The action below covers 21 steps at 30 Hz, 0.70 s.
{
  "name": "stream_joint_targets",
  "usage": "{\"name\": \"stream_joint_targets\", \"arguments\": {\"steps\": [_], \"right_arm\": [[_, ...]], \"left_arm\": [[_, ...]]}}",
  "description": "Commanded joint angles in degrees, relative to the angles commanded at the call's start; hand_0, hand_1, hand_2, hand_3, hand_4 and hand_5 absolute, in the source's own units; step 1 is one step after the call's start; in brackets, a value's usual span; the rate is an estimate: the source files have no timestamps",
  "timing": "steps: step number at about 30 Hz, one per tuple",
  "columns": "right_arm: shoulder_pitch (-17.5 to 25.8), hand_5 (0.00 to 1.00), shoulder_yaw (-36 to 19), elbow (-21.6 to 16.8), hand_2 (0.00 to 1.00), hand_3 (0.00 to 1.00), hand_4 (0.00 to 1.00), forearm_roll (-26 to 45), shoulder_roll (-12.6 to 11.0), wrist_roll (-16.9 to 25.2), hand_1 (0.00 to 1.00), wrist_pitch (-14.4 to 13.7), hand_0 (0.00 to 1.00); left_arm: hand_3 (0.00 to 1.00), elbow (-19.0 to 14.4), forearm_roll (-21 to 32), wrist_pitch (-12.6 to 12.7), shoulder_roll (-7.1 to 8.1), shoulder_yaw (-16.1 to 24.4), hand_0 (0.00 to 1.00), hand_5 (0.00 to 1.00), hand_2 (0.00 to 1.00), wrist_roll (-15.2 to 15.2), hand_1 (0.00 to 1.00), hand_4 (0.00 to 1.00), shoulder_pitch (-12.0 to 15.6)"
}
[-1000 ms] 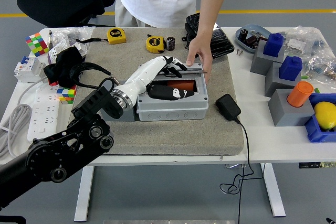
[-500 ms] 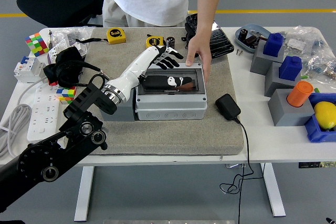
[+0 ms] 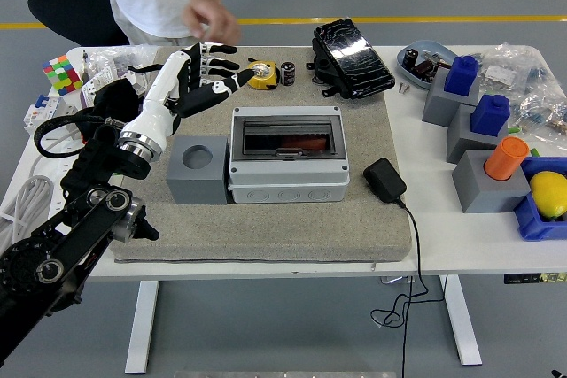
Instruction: Fetch the battery,place it into the box,close the lid of the box
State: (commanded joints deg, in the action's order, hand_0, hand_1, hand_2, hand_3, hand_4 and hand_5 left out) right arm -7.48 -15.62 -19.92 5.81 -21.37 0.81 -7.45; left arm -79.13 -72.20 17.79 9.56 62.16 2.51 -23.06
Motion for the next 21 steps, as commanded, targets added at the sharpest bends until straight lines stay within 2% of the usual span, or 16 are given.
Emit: {"name": "stream_joint_targets", "arguments": {"steps": [3, 4, 9, 10, 15, 16, 21], "right_arm": [[-0.16, 0.494, -0.18, -0.06, 0.650, 0.555, 0.943, -0.19, 0.05, 0.05, 0.610, -0.03, 0.500], [-0.20, 0.495, -0.26, -0.09, 0.650, 0.555, 0.943, -0.25, 0.06, 0.06, 0.610, -0.03, 0.499], [-0.24, 0.495, -0.39, -0.03, 0.650, 0.555, 0.943, -0.20, 0.08, 0.07, 0.610, -0.05, 0.499], [-0.23, 0.495, -0.44, -0.02, 0.650, 0.554, 0.942, -0.19, 0.05, 0.06, 0.610, -0.06, 0.498], [-0.15, 0.495, -0.62, 0.04, 0.650, 0.554, 0.942, -0.12, -0.08, 0.04, 0.610, -0.06, 0.498], [-0.13, 0.496, -0.65, 0.04, 0.650, 0.555, 0.943, -0.13, -0.09, 0.04, 0.610, -0.05, 0.498], [-0.08, 0.496, -0.67, 0.07, 0.650, 0.555, 0.943, -0.07, -0.02, 0.05, 0.610, 0.02, 0.498]], "left_arm": [[0.675, 0.61, -1.48, 0.19, 0.01, 2.97, 0.196, 0.420, 0.610, -0.06, 0.543, 0.998, 1.22], [0.668, 0.60, -2.00, 0.19, 0.05, 3.89, 0.174, 0.425, 0.593, -0.01, 0.320, 0.998, 1.61], [0.668, 0.14, -3.70, -0.35, 0.97, 7.68, 0.174, 0.425, 0.593, 0.04, 0.320, 0.998, 3.72], [0.666, 0.08, -4.00, -0.40, 1.36, 8.40, 0.304, 0.421, 0.597, -0.01, 0.516, 0.998, 4.41], [0.666, 0.18, -4.52, -1.19, 2.65, 10.71, 0.304, 0.421, 0.597, 0.41, 0.516, 0.998, 7.19], [0.619, 0.29, -4.59, -1.37, 2.75, 11.11, 0.486, 0.417, 0.580, 0.51, 0.531, 0.998, 7.61], [0.619, 1.35, -4.61, -1.92, 2.66, 13.79, 0.486, 0.417, 0.580, 0.86, 0.531, 0.998, 9.61]]}}
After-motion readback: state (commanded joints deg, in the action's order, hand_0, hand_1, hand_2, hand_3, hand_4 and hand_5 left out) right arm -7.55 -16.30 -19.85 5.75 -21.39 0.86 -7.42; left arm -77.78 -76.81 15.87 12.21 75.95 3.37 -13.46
